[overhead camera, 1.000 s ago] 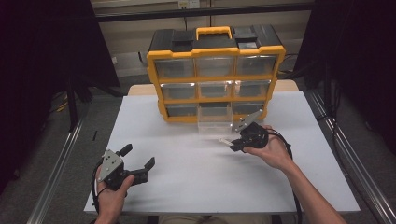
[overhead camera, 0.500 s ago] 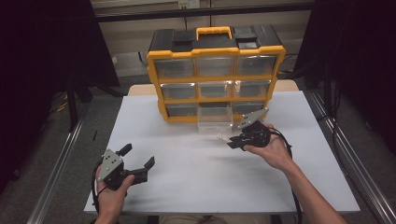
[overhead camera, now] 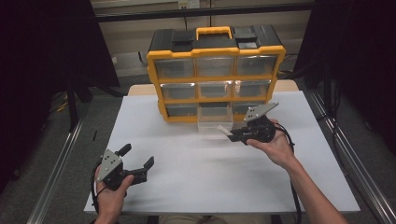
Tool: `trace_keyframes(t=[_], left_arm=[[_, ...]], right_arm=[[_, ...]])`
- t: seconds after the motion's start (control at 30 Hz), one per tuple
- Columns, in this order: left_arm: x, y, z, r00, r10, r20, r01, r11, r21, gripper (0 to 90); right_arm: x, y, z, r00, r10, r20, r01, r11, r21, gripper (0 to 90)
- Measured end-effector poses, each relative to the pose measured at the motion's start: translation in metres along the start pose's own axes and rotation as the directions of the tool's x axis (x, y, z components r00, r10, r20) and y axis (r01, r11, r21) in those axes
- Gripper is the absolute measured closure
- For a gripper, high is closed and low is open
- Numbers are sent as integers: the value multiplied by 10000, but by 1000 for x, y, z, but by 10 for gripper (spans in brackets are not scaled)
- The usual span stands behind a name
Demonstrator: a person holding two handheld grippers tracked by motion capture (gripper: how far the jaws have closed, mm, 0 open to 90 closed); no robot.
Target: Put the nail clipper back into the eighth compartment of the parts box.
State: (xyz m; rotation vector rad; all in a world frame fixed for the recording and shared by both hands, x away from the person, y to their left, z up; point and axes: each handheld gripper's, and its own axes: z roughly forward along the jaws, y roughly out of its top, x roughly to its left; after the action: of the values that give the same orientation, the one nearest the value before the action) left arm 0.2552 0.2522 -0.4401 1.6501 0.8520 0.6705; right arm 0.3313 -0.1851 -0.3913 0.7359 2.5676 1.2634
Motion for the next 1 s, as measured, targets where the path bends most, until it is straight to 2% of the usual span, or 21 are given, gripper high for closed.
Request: trace_keyframes(t=[0.37, 0.47, 0.63, 0.7, 0.83, 1.0], left_arm=[[1, -1, 0, 10000, -76, -33, 76, 10000, 3, 47], [0, -1, 0, 10000, -61, -71, 61, 10000, 19, 47], [0, -1, 0, 9999, -124, -86, 125, 9999, 44, 47], [1, -1, 0, 10000, 31, -13, -31, 10000, 52, 47], [1, -1, 0, 9999, -72, -79, 73, 9999, 86, 47], [1, -1, 0, 9999, -110, 36, 110, 9999, -4, 47]], right_arm=[[0, 18, -2, 9996, -253, -109, 250, 9992, -316, 777], [-1, 25, -4, 9992, -289, -283, 274, 9983, -510, 777], [-3, 33, -5, 9990, -308, -323, 293, 9986, -443, 777], [-3, 35, -6, 9987, -346, -364, 333, 9988, -369, 777], [-9, 48, -9, 9984, -381, -407, 369, 9988, -309, 776], [-18, 58, -12, 9990, -328, -293, 321, 9991, -260, 776]])
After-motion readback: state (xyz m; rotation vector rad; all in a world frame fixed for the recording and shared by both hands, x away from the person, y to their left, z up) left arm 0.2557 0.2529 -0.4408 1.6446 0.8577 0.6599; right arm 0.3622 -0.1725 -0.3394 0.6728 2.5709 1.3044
